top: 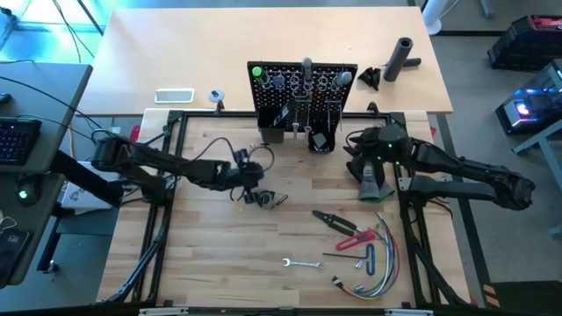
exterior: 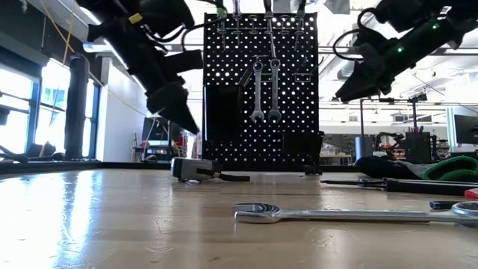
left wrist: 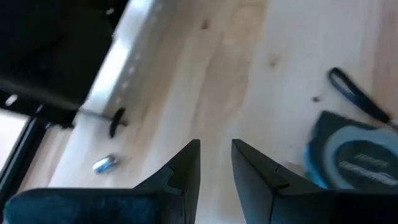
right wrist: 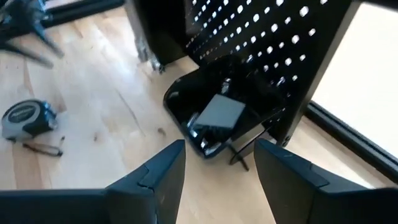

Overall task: Hang tools onto peg board
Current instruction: Put the silver socket driver on the right black bin on the peg board

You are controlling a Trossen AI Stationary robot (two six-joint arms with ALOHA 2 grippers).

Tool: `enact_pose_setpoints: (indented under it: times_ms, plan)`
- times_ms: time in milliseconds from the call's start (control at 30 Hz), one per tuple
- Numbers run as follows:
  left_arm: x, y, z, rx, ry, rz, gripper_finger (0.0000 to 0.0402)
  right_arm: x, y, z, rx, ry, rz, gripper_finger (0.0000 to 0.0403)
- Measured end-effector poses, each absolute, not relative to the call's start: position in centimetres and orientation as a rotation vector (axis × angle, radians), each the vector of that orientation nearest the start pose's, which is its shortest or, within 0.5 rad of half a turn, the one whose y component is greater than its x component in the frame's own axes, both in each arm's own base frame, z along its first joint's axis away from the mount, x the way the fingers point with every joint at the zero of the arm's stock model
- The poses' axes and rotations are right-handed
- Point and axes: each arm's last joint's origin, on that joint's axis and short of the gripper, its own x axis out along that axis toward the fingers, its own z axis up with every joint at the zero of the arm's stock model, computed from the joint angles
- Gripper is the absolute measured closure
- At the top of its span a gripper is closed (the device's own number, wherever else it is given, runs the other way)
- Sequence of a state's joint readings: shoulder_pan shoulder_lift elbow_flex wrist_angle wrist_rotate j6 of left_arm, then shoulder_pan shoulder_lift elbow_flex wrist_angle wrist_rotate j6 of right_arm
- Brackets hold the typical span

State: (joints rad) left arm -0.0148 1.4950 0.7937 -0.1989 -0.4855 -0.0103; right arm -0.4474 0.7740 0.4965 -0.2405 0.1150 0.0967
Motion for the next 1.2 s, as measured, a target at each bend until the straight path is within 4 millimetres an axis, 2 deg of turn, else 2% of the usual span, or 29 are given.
enact_pose_setpoints:
  times_ms: [400,633,800,933,1200]
  plan:
    - [22.3,3.4,16.4,-0.009,0.723,0.589,0.0316,14.5,-7.0,22.7,0.185,0.55,-0.564,0.0217]
    - [20.3,4.4,14.2,-0.142,0.576,0.561,0.0316,14.4,-6.9,22.5,0.218,0.568,-0.544,0.0212]
    - [19.7,5.6,13.0,-0.167,0.494,0.61,0.0312,14.5,-6.5,22.4,0.233,0.576,-0.519,0.021]
    - [20.1,6.8,12.4,-0.208,0.498,0.609,0.0293,14.7,-5.9,22.4,0.245,0.576,-0.49,0.021]
    - [22.3,9.0,11.6,-0.269,0.54,0.665,0.0211,15.0,-5.0,22.5,0.26,0.57,-0.452,0.0214]
